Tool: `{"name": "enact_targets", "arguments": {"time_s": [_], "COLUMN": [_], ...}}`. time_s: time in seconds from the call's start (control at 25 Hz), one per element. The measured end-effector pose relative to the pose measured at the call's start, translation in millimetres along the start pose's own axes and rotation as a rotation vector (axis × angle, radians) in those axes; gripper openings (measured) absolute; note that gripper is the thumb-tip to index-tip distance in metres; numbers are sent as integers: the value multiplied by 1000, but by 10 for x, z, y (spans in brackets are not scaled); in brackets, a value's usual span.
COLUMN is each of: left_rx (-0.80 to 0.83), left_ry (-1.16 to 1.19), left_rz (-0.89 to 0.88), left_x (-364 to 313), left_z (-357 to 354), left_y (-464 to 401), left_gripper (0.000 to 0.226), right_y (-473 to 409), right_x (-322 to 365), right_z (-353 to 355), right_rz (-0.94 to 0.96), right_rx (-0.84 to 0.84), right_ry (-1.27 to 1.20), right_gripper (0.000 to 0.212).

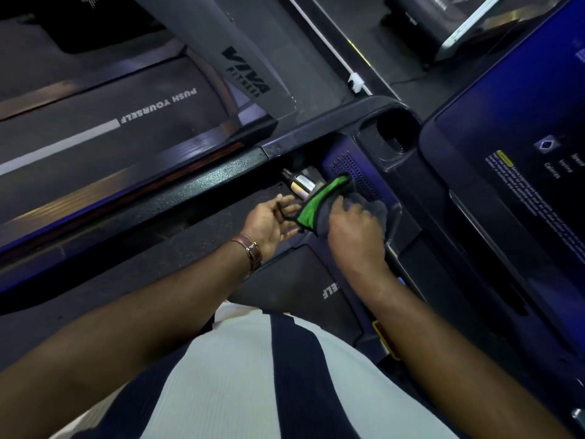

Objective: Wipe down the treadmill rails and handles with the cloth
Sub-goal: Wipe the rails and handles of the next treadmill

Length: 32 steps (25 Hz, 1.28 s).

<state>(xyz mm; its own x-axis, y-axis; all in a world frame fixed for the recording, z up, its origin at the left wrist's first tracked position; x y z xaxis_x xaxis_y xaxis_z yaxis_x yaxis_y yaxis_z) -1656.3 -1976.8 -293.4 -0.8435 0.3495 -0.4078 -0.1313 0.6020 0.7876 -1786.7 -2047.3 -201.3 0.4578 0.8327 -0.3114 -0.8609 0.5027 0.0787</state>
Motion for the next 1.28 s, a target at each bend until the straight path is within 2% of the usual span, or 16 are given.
{"name": "enact_targets", "arguments": {"time_s": [0.08, 0.12, 0.24, 0.32, 0.4, 0.48, 0.56, 0.64, 0.72, 0.8, 0.88, 1.0, 1.08, 1.16, 1.24, 1.28], "left_rx": [39, 39, -8, 13, 84, 87, -28, -196, -355, -462, -531, -660, -742, -822, -973, -1038], "left_ry": [-15, -18, -46, -8, 105, 164, 153, 139, 45, -120, -230, -278, -294, -252, -224, -243], "left_rz": [-15, -26, -94, -151, -203, -256, -342, -478, -624, -692, -685, -690, -765, -852, -886, -873], "left_x": [-16, -22, -31, -11, 27, 49, 48, 10, -35, -62, -62, -52, -66, -104, -155, -178], "left_z": [51, 78, 191, 281, 333, 404, 531, 744, 995, 1211, 1444, 1948, 2304, 2635, 3031, 3233], "left_y": [91, 142, 303, 434, 596, 780, 968, 1194, 1438, 1676, 1892, 2205, 2403, 2559, 2723, 2776], "left_gripper": [37, 40, 45, 46, 53, 53, 46, 42, 37, 34, 34, 35, 31, 23, 28, 31], "right_y": [-1, 8, -44, -171, -229, -256, -256, -275, -260, -201, -136, -149, -187, -188, -114, -92], "right_x": [-157, -243, -373, -160, 131, 367, 536, 688, 902, 1203, 1537, 1967, 2187, 2361, 2658, 2863], "right_z": [217, 350, 498, 442, 393, 376, 363, 359, 399, 431, 525, 708, 883, 1160, 1390, 1419], "right_rz": [38, 13, -190, -205, -193, -134, -66, -32, -84, -117, -118, -256, -241, -22, 479, 744], "right_rx": [29, 24, -241, -285, -220, -127, 3, 167, 282, 288, 231, 151, 8, -252, -578, -646], "right_ry": [-106, -297, -932, -1471, -1877, -2040, -2153, -2271, -2307, -2239, -2150, -2122, -2136, -2032, -1588, -1280], "right_gripper": [25, 21, 24, 23, 23, 29, 40, 41, 44, 47, 35, 28, 27, 28, 45, 57]}}
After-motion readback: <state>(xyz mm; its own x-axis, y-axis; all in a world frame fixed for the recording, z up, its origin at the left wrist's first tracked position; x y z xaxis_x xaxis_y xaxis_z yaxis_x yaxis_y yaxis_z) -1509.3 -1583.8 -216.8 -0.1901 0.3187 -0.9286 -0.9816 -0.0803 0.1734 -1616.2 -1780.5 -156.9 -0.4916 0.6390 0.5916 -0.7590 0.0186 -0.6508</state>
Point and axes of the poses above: each hand's wrist, its own y-axis away from the middle knuckle, its own z-axis out of the back of the hand, x = y × z, the point moved 2 cm from there along -y, towards the middle knuckle, and after that the axes turned 12 degrees about z, right-handed, at the moved point
